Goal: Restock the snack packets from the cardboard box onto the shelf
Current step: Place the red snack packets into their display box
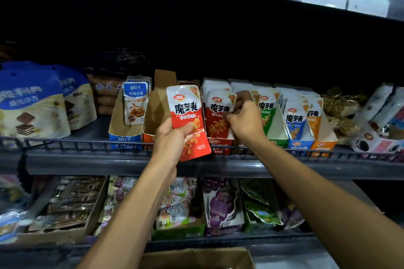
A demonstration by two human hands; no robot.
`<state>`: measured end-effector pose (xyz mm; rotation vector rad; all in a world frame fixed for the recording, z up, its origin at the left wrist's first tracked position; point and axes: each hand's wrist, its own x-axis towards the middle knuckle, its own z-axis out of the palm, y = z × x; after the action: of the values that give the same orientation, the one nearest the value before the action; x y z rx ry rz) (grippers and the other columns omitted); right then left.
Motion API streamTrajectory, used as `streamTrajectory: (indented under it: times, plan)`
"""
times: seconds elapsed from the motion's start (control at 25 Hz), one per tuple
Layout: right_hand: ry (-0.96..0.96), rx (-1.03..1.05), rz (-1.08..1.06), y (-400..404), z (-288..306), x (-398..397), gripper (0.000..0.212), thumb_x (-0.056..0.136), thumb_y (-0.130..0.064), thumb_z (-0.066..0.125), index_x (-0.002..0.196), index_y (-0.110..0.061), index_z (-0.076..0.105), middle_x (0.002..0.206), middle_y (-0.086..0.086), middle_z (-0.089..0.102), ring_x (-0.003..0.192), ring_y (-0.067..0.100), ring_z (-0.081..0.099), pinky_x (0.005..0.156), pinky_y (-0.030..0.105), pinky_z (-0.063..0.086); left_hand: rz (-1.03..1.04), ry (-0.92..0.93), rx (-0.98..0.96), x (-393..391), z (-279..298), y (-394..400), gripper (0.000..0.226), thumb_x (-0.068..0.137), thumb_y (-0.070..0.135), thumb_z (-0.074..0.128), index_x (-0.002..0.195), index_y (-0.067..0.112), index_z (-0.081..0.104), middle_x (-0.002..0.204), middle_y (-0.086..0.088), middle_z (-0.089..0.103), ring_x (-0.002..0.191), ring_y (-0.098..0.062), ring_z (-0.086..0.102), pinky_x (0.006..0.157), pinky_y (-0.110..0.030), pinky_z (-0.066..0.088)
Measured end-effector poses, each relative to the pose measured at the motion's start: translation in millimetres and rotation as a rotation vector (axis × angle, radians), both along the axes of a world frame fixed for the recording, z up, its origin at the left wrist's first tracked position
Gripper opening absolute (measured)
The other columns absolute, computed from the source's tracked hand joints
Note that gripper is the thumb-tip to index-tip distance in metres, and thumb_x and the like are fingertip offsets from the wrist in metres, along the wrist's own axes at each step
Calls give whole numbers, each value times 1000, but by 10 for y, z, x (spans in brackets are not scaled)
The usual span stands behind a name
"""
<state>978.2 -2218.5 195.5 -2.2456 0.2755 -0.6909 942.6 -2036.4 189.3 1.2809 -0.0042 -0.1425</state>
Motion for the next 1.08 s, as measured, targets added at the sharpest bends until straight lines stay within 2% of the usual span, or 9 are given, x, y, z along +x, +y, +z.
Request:
streamTrajectory:
  times: [0.16,0.28,0.4,0.48,0.56,0.68,0.84,1.0,1.08]
  plan:
    - [-95,135,-60,68,48,-149,33,89,-17,65,115,-21,45,107,3,59,95,22,60,76,35,53,-90,-70,116,-4,-10,-94,40,91,-7,45,99,28,62,98,0,71,87,-14,66,72,-31,52]
    - [-24,385,325,86,225,-442,18,92,-33,62,104,-21,58,95,0,65,79,16,62,59,20,47,-181,-179,184,-5,-14,-165,45,90,-7,54,108,32,62,100,8,72,90,-9,68,71,-27,52]
    - [162,351,481,63,333,-616,9,87,-22,68,95,-20,64,89,-4,71,76,10,67,59,19,49,-158,-322,286,-8,-72,-252,39,91,0,61,101,38,60,99,16,67,93,-5,65,77,-23,51]
    - [107,320,342,7,398,-614,6,89,-19,66,93,-18,61,89,-1,69,71,10,63,56,18,49,-44,-445,554,-16,-131,-275,31,94,17,63,117,38,57,113,17,59,109,-5,56,92,-29,48]
    - [-32,366,214,-92,462,-556,8,91,-19,64,96,-18,58,90,0,69,68,10,60,54,19,48,21,-591,962,10,-221,-237,50,95,28,60,142,32,43,139,12,49,131,-13,41,111,-41,35]
    - [-93,377,171,-192,494,-445,16,90,-20,66,103,-19,57,101,-2,69,88,12,65,72,26,53,-97,-699,1310,34,-315,-187,64,96,33,55,152,34,26,157,7,34,144,-18,26,122,-49,10]
    - [27,265,185,-122,366,-302,17,90,-21,65,106,-18,58,96,-5,68,85,9,67,65,22,57,-126,-733,1360,30,-357,-202,57,95,33,52,149,34,32,152,8,41,141,-20,30,122,-51,3]
    - [103,72,137,-68,126,-135,16,87,-22,69,98,-25,58,88,1,69,82,24,70,73,43,60,-109,-741,1348,59,-356,-196,55,96,32,52,148,34,36,151,7,43,139,-20,32,122,-50,5]
    - [11,66,112,-72,38,-71,24,84,-17,71,100,-23,53,91,3,67,82,23,68,71,46,59,-104,-751,1350,76,-376,-200,55,95,32,52,148,35,37,151,6,43,139,-20,33,122,-50,6]
